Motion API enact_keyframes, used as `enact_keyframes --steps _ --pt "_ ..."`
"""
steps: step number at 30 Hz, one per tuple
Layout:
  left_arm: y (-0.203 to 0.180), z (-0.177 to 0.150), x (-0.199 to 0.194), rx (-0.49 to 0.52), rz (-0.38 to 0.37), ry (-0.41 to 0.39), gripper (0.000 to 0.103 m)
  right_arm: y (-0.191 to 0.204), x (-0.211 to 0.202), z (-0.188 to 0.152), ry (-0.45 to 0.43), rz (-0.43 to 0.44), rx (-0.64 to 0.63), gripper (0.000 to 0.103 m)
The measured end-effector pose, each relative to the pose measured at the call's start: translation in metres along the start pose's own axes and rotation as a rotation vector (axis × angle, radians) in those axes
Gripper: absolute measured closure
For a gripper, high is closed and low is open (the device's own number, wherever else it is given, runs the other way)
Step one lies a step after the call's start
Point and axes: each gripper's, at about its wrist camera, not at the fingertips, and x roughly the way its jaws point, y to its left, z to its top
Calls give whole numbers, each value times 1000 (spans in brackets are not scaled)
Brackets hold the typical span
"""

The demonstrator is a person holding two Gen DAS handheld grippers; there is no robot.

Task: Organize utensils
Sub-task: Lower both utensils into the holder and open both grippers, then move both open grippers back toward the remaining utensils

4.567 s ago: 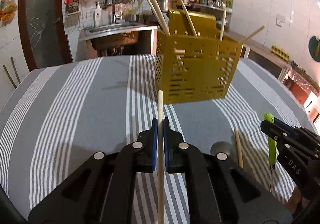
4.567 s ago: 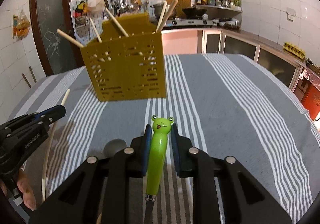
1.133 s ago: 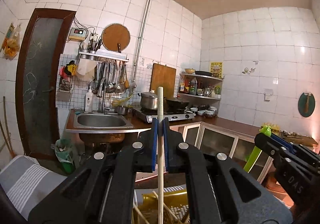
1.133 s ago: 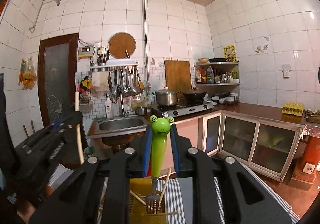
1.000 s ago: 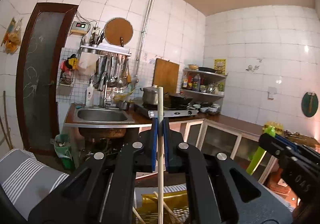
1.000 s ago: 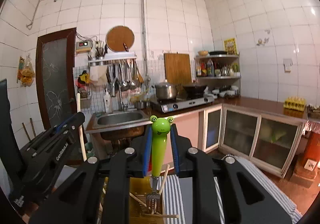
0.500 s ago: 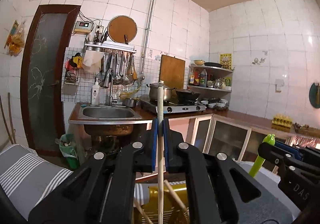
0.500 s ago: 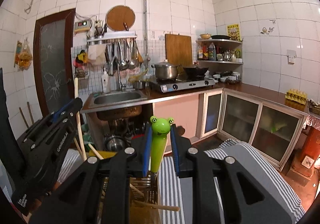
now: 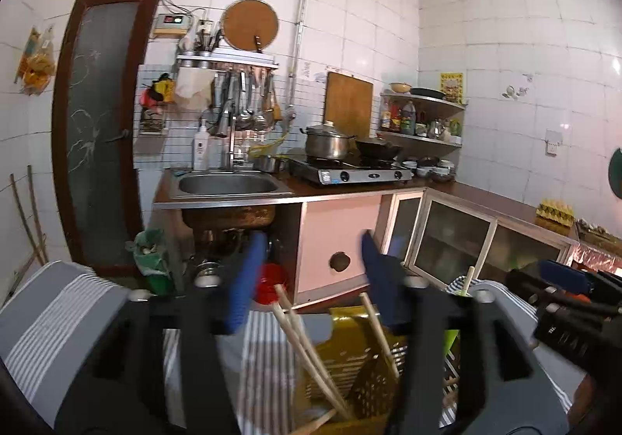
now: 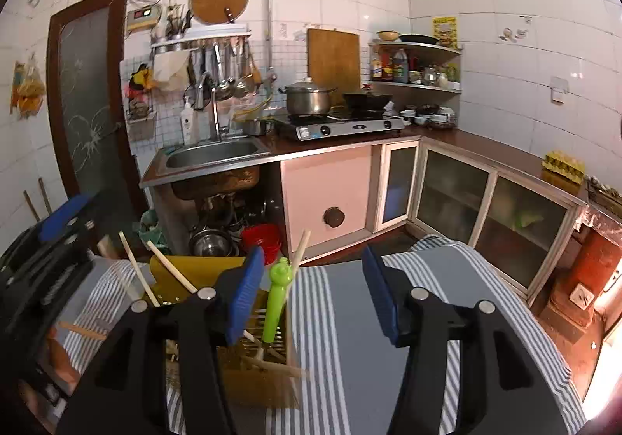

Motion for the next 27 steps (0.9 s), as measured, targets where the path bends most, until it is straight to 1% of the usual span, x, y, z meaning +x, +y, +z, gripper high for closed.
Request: enact_keyframes --steps 1,2,4,5,7,8,11,13,17,19,20,23,27 --pt "5 2 -7 0 1 11 37 -5 -9 1 3 -1 9 51" --pt "7 3 -12 0 -2 25 33 -8 -17 1 7 -1 12 50" --pt "18 3 -30 -9 -10 48 20 -12 -33 -5 15 -8 5 46" --pt "25 1 -41 -9 -3 55 17 -13 -41 -9 18 -13 -1 45" --pt "33 -6 -57 -3 8 67 8 -13 -55 -23 33 -18 -15 44" --pt "36 -11 -64 0 14 78 6 -13 -62 -34 48 -13 -21 44" --pt "47 -38 -82 17 26 145 5 -9 -74 -69 103 4 -24 44" --pt "54 -61 -90 31 38 209 5 -5 -75 -90 143 12 -23 44" --pt "73 -107 -99 29 64 332 5 6 -72 -139 223 21 -43 44" --pt "82 -124 -98 22 74 374 5 10 -69 -157 257 26 -53 44" --pt "85 -129 -97 21 80 387 5 13 -67 -168 282 31 -61 44" --pt "100 -146 -92 8 107 427 5 20 -64 -187 319 30 -85 44" --pt "110 -158 -88 -29 84 479 5 33 -62 -202 362 45 -128 46"
